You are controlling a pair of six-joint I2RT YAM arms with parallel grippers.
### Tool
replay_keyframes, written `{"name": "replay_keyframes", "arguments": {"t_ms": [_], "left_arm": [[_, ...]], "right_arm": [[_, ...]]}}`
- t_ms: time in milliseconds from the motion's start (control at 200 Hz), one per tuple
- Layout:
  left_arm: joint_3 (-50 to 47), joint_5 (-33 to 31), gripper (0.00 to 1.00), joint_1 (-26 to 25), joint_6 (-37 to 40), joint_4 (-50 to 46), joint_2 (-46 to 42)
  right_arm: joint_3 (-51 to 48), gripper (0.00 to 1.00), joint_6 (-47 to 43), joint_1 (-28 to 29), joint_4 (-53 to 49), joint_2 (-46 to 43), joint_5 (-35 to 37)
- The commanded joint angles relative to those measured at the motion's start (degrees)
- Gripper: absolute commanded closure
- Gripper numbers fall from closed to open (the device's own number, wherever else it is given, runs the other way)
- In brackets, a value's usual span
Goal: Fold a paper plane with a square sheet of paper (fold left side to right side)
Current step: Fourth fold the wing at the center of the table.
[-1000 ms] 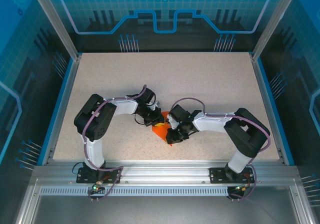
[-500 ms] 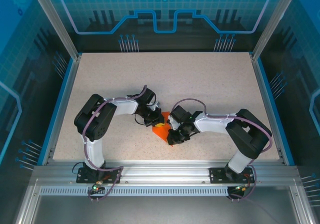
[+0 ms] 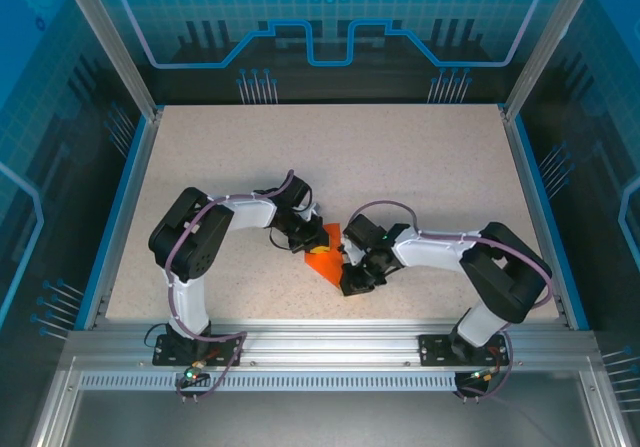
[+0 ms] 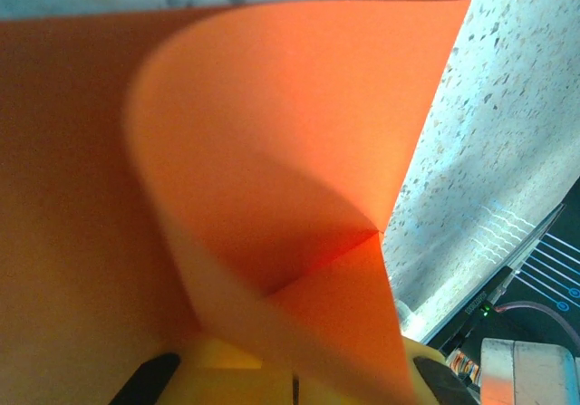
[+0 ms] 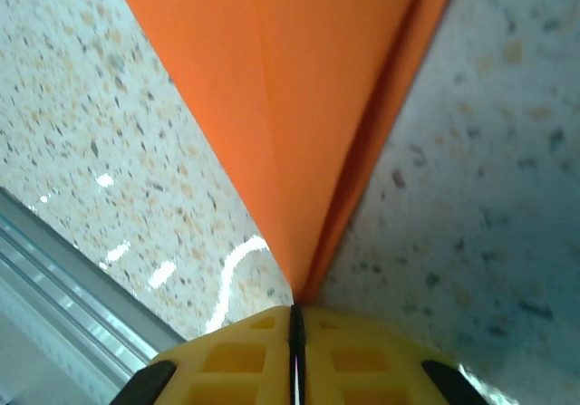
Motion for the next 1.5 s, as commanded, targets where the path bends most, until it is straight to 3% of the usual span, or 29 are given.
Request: {"name": "replay_keyframes", "arguments": {"t_ms": [0,170,530,945,1140,1496], "left_arm": [[-1.3,-6.8,0.92,0.1,-0.2,-4.9,3.2],[-1.2,-6.8,0.91,0.1,-0.3,-5.1,2.7],[-0.8,-6.4,0.91,-0.3,-0.6,-4.6,2.9],[1.5,-5.1,0.88,-0.3,1.1,-4.5,-0.5],[0.6,-3.1,0.85,-0.4,3.3,-1.6,-5.4],[-5.0,5.3,0.95,-2.5,4.4,3.7,-5.2]], "right_arm": [[0.0,0.89,0.7,-0.3,-2.0,-3.5,-3.1],[-0.7,0.89,3.5,-3.3,5.5,-5.3,-5.5],[2.8,0.89,7.2,-6.0,13.0,3.6,-1.5],[1.7,0.91,7.6,-6.3,7.2,9.2,4.7],[0.1,0.97,6.7,-6.3,2.4,9.7,7.0],[0.5,1.00,6.4,-6.2,1.3,10.6,8.0]]}}
